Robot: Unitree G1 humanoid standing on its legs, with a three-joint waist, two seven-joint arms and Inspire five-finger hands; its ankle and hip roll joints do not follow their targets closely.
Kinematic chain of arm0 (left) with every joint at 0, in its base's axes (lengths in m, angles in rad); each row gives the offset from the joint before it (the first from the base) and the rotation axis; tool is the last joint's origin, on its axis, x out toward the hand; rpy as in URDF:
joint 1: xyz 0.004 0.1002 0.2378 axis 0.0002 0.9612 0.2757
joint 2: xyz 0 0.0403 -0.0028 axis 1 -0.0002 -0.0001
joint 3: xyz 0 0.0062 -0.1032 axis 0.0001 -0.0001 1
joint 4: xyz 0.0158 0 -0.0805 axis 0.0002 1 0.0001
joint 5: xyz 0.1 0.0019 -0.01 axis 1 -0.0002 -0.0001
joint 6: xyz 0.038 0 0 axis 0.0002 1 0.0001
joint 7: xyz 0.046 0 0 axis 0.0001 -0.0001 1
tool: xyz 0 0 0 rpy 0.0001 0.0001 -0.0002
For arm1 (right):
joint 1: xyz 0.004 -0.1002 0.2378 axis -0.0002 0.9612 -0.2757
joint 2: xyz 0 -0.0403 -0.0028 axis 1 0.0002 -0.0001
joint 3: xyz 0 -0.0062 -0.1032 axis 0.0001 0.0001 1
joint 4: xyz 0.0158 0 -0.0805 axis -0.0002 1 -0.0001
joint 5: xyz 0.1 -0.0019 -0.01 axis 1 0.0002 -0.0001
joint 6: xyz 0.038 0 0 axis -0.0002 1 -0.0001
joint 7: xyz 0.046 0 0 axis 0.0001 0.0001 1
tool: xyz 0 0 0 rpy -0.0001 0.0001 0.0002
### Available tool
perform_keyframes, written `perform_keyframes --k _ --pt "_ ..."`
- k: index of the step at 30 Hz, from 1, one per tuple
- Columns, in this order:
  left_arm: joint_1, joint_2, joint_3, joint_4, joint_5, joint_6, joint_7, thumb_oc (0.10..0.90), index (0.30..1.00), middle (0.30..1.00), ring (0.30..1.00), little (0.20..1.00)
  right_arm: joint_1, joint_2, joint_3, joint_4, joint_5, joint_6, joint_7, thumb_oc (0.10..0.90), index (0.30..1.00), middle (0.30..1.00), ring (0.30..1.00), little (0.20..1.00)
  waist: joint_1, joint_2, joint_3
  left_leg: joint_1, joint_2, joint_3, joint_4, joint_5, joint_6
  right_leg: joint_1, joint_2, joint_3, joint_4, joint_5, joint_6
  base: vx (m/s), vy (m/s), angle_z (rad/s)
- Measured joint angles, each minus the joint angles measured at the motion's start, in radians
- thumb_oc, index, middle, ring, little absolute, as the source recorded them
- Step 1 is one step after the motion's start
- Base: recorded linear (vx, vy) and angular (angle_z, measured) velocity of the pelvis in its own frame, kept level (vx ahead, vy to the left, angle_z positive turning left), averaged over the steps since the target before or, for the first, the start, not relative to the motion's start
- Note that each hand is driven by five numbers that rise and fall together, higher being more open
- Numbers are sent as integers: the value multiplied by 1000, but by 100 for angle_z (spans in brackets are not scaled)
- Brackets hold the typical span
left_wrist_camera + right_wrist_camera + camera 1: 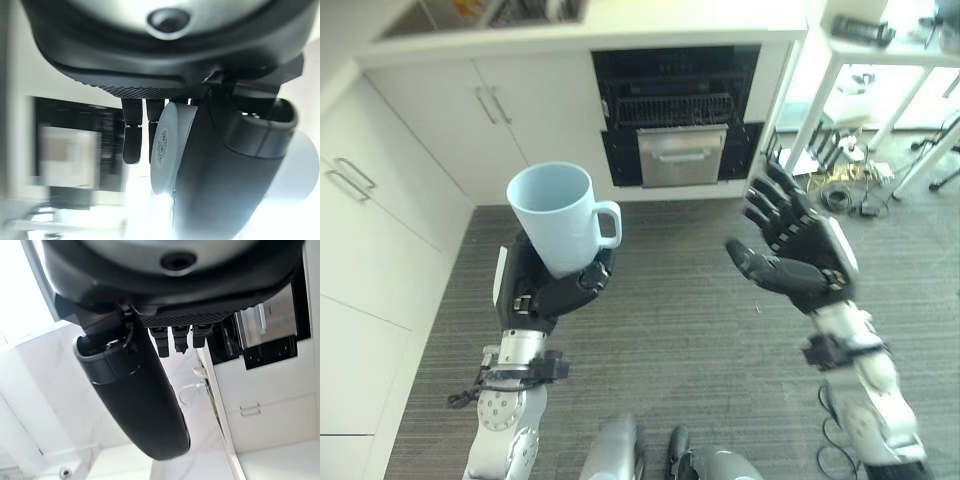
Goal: Place the dishes in the dishwasher.
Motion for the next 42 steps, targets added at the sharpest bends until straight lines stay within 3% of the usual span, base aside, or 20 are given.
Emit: perform_keyframes --k 3,5,6,7,8,11,15,17,18,20,22,23,24,25,28,31,32,36,38,42 --pt "49 3 38 -1 -1 0 20 400 300 300 300 300 109 -36 -2 -32 0 1 6 800 900 900 900 900 -3 -43 2 -26 -58 -4 -83 67 26 149 -1 25 -21 -61 13 290 162 -94" --pt "45 3 38 -14 0 0 20 400 300 300 300 300 150 -36 -37 -43 2 1 7 800 900 900 900 900 -20 -43 -2 126 -98 81 -108 111 159 213 -8 22 22 -73 40 308 161 -79" --pt "49 7 36 -35 1 -1 18 400 300 300 300 300 190 -47 -54 -75 2 0 8 800 900 900 900 900 -29 -3 -26 279 -100 60 -250 148 289 224 27 17 103 -78 84 294 122 -77" --pt "24 23 36 -37 0 -2 19 400 300 300 300 300 208 -30 -60 -93 2 -1 9 800 900 900 900 900 -32 -23 -30 313 -112 31 -284 307 276 206 -11 15 188 -152 108 284 107 -82" --pt "2 17 34 -36 -2 1 18 400 300 300 300 300 231 -28 -63 -124 3 -2 12 800 900 900 900 900 -27 -54 -39 341 -137 47 -304 303 239 189 -86 15 211 -208 105 347 126 -44" --pt "-167 10 11 -31 -1 4 -43 400 300 300 300 300 209 -17 -74 -191 2 -4 -7 800 900 900 900 900 -45 -66 -39 396 -168 -3 -283 232 231 160 -226 -9 76 -193 156 314 139 41" --pt "-187 45 31 -30 -2 5 -58 400 300 300 300 300 115 16 -50 -176 1 -4 -16 800 900 900 900 900 7 -88 -42 417 -182 -63 -183 98 203 157 -275 -29 101 -35 215 286 222 52" --pt "-156 46 49 -28 -1 5 -58 400 300 300 300 300 100 47 -36 -175 0 -5 -16 800 900 900 900 900 6 -89 -42 426 -183 -86 -129 64 225 32 -306 -19 392 28 228 189 147 36" --pt "-121 49 53 -18 0 10 -40 400 300 300 300 300 105 65 0 -173 -1 -4 -13 800 900 900 900 900 -3 -85 -41 455 -186 -85 -101 22 216 -154 -351 37 710 74 199 255 -102 4" --pt "-127 79 28 -17 4 15 -12 400 300 300 300 300 106 32 29 -159 -1 -6 2 800 900 900 900 900 -9 -55 -40 516 -154 -80 -211 62 167 -209 -314 -45 265 20 158 184 -187 8" --pt "-163 72 11 4 7 13 4 400 300 300 300 300 105 19 27 -115 0 -11 10 800 900 900 900 900 -14 -48 -37 527 -154 -63 -205 58 68 -199 -262 -40 -55 103 130 176 -241 39" --pt "-194 101 11 31 7 4 8 400 300 300 300 300 95 41 25 -99 1 -12 12 800 900 900 900 900 -16 -130 -6 452 -209 -64 -19 13 67 -233 -343 26 -19 223 113 243 -274 82" --pt "-209 147 16 29 16 7 6 400 300 300 300 300 94 44 7 -97 1 -17 18 800 900 900 900 900 -42 -146 -9 413 -134 -66 77 -94 99 -275 -429 107 86 314 180 228 -270 36" --pt "-180 114 46 25 16 6 24 400 300 300 300 300 65 40 6 -71 1 -11 31 800 900 900 900 900 -11 -145 4 439 -140 -37 116 -183 137 -306 -453 180 120 254 258 186 -267 8" --pt "-164 38 52 28 17 23 65 400 300 300 300 300 77 6 7 -70 2 3 34 800 900 900 900 900 -28 -98 21 517 -98 -107 -28 -111 113 -298 -344 107 70 203 226 171 -259 38" --pt "-142 39 50 -9 16 26 79 400 300 300 300 300 63 -52 1 -91 3 18 32 800 900 900 900 900 -21 -112 9 627 -97 -54 -151 -65 44 -161 -262 1 -99 310 64 131 -297 55" --pt "-114 22 49 -35 15 27 87 400 300 300 300 300 45 -51 0 -96 3 21 28 800 900 900 900 900 -9 -79 1 656 -81 -36 -161 -63 18 -152 -262 -18 -59 267 60 60 -287 27" --pt "-107 34 46 -118 5 26 84 400 300 300 300 300 30 -48 -47 -112 3 40 23 800 900 900 900 900 -8 -89 -2 545 2 18 -167 -74 -21 -117 -281 -21 -102 258 53 12 -167 42" --pt "-111 37 45 -135 -2 19 84 400 300 300 300 300 22 -62 -71 -112 3 44 17 800 900 900 900 900 -14 -67 -8 549 69 -5 -280 80 -81 -123 -272 -22 -50 196 91 0 -133 17" --pt "-109 38 41 -132 -3 17 85 400 300 300 300 300 42 -58 -67 -113 2 44 15 800 900 900 900 900 -23 -70 -10 548 22 -13 -276 83 -75 -135 -312 -14 -3 161 131 57 -77 16"
